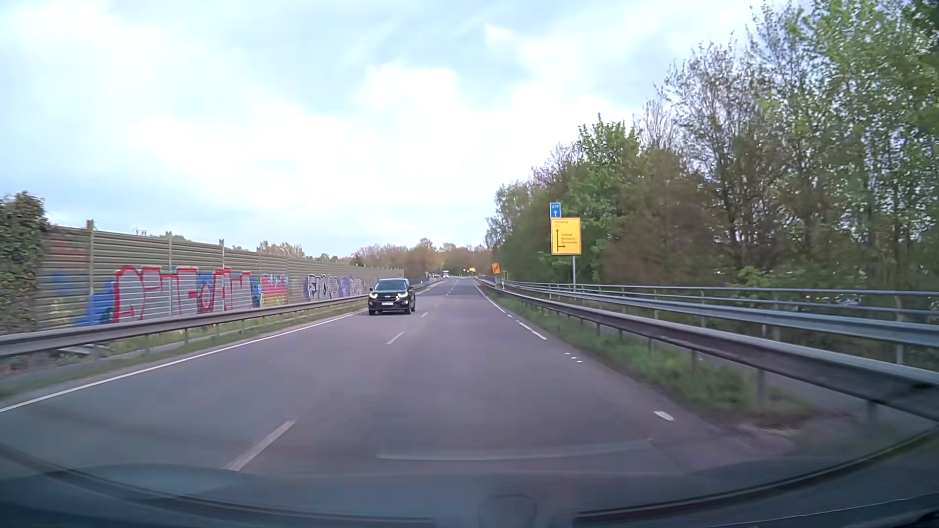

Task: Follow the waypoints while adhering to traffic rules and regulations

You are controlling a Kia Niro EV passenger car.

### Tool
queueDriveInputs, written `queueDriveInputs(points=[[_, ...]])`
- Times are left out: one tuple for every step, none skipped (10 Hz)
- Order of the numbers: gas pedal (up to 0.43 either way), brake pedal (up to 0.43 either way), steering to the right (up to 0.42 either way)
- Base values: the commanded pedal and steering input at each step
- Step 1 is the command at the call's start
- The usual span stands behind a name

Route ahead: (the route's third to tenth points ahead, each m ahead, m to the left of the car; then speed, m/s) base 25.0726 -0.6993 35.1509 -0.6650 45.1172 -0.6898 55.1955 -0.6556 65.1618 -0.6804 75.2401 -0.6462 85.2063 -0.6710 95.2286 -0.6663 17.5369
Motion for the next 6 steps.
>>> queueDriveInputs(points=[[0.059, 0.000, -0.002], [0.059, 0.000, -0.003], [0.059, 0.000, -0.002], [0.059, 0.000, -0.003], [0.059, 0.000, -0.004], [0.059, 0.000, -0.004]])
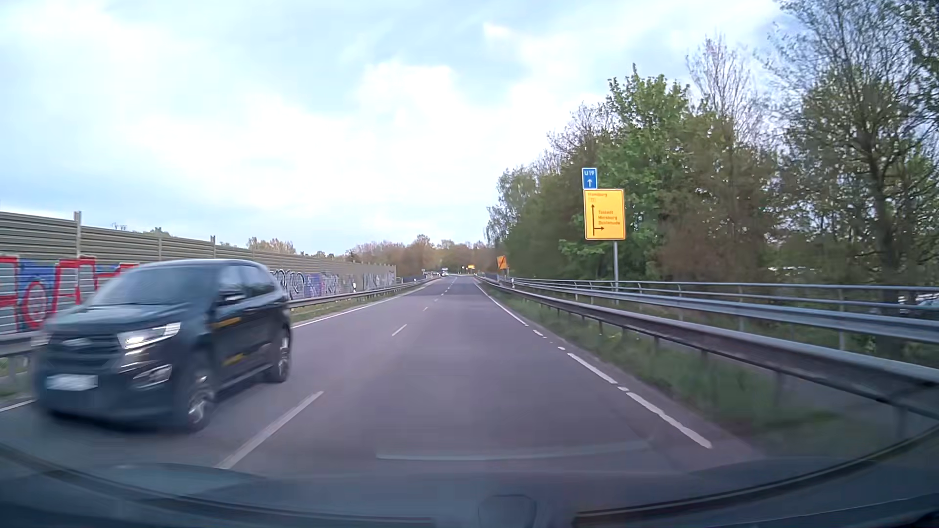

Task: Follow the waypoints while adhering to traffic rules and regulations

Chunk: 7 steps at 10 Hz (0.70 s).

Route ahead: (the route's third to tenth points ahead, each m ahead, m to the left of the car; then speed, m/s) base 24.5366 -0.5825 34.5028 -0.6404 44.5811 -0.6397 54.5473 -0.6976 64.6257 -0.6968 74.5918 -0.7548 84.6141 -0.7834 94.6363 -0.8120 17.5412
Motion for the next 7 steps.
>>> queueDriveInputs(points=[[0.059, 0.000, -0.004], [0.059, 0.000, -0.004], [0.059, 0.000, -0.004], [0.059, 0.000, -0.004], [0.059, 0.000, -0.004], [0.059, 0.000, -0.004], [0.059, 0.000, -0.004]])
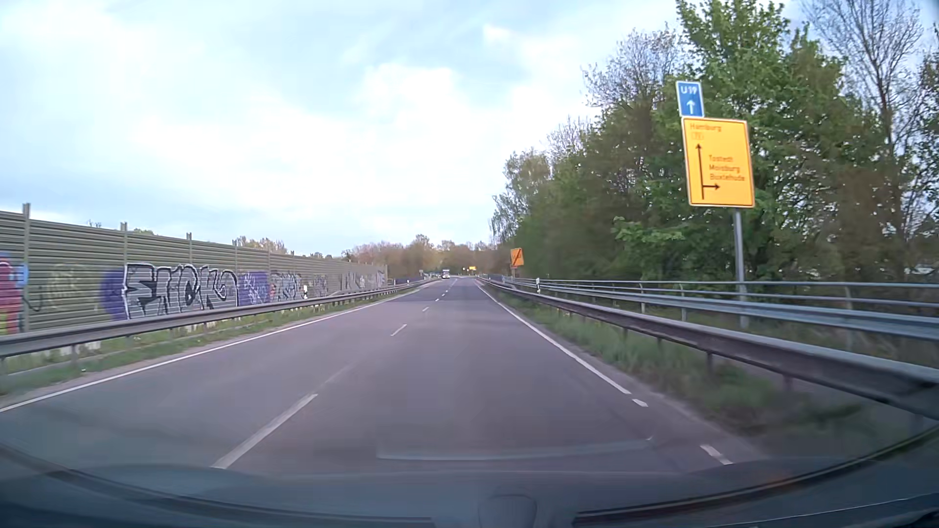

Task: Follow the waypoints while adhering to traffic rules and regulations

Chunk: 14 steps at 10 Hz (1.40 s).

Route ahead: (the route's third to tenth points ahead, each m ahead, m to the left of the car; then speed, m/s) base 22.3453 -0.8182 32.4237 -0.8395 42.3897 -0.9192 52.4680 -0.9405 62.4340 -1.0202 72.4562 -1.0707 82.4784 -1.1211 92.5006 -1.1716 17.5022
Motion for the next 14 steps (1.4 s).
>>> queueDriveInputs(points=[[0.059, 0.000, -0.004], [0.059, 0.000, -0.004], [0.059, 0.000, -0.004], [0.059, 0.000, -0.004], [0.059, 0.000, -0.004], [0.059, 0.000, -0.004], [0.059, 0.000, -0.004], [0.059, 0.000, -0.004], [0.059, 0.000, -0.004], [0.059, 0.000, -0.004], [0.059, 0.000, -0.003], [0.059, 0.000, -0.003], [0.059, 0.000, -0.004], [0.059, 0.000, -0.003]])
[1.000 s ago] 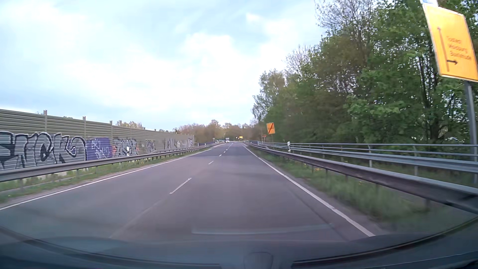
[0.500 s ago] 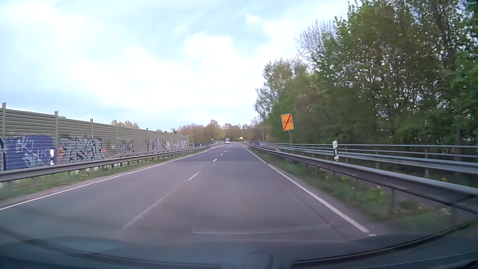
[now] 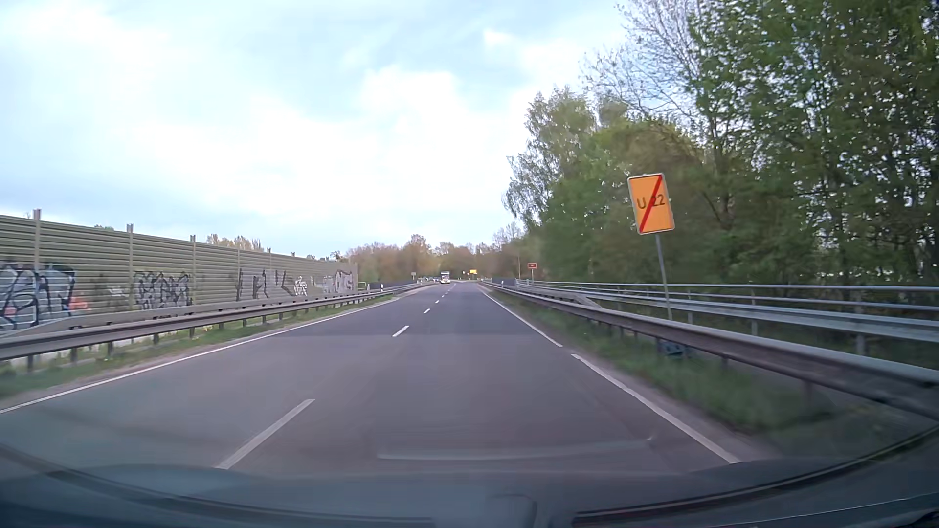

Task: Follow the waypoints while adhering to traffic rules and regulations

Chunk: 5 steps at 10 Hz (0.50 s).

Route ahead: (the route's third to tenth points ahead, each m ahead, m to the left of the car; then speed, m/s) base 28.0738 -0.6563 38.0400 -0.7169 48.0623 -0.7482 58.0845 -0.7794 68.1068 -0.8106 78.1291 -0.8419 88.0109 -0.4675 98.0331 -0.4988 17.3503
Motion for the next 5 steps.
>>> queueDriveInputs(points=[[0.059, 0.000, -0.004], [0.059, 0.000, -0.003], [0.059, 0.000, -0.003], [0.059, 0.000, -0.003], [0.059, 0.000, -0.003]])
